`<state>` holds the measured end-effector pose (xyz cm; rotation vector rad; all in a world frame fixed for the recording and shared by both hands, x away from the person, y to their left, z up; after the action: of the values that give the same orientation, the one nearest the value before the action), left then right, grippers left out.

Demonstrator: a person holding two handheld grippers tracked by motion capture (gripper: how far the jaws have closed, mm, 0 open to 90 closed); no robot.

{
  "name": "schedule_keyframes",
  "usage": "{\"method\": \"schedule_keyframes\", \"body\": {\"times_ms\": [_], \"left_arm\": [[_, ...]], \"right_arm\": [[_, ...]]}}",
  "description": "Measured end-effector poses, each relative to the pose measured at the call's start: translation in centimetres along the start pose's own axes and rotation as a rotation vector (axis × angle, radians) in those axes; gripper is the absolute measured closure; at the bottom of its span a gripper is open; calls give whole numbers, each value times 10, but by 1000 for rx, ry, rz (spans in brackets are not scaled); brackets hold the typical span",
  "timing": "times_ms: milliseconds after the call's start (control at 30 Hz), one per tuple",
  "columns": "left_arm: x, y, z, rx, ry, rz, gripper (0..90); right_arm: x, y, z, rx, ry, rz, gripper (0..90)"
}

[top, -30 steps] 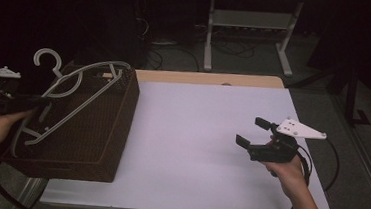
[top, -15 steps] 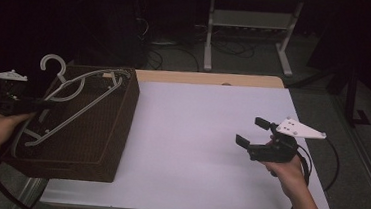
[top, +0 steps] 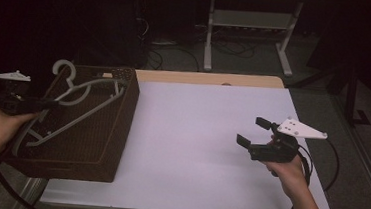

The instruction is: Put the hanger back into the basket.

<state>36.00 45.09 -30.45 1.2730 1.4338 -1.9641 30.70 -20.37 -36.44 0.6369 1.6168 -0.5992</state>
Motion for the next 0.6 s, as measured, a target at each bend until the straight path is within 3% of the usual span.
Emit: {"method": "schedule_keyframes", "body": {"times_ms": [33, 200, 400, 500, 600], "left_arm": [[-1, -1, -1, 4, -6, 12, 674], [-6, -5, 3, 19, -14, 50, 512], [-11, -7, 20, 49, -15, 104, 366], [-14, -6, 34, 79, -25, 158, 317], [-15, -5, 42, 101, -22, 182, 295]], "right_arm": [[0, 0, 0, 0, 0, 0, 61], [-1, -1, -1, -2, -2, 0, 60], [-1, -2, 1, 1, 2, 8, 60], [-2, -4, 1, 1, 5, 13, 60], [-4, -5, 1, 3, 2, 15, 60]]}}
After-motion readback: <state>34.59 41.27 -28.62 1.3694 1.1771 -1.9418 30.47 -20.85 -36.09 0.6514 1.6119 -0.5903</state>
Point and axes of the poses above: each handheld gripper's, and its own axes: y roughly forward along the jaws, x roughly out of its underside, z roughly to its right, the point moved 2 cm from there along y, roughly forward along the jaws, and after that the axes turned 12 degrees about z, right-handed, at the moved point
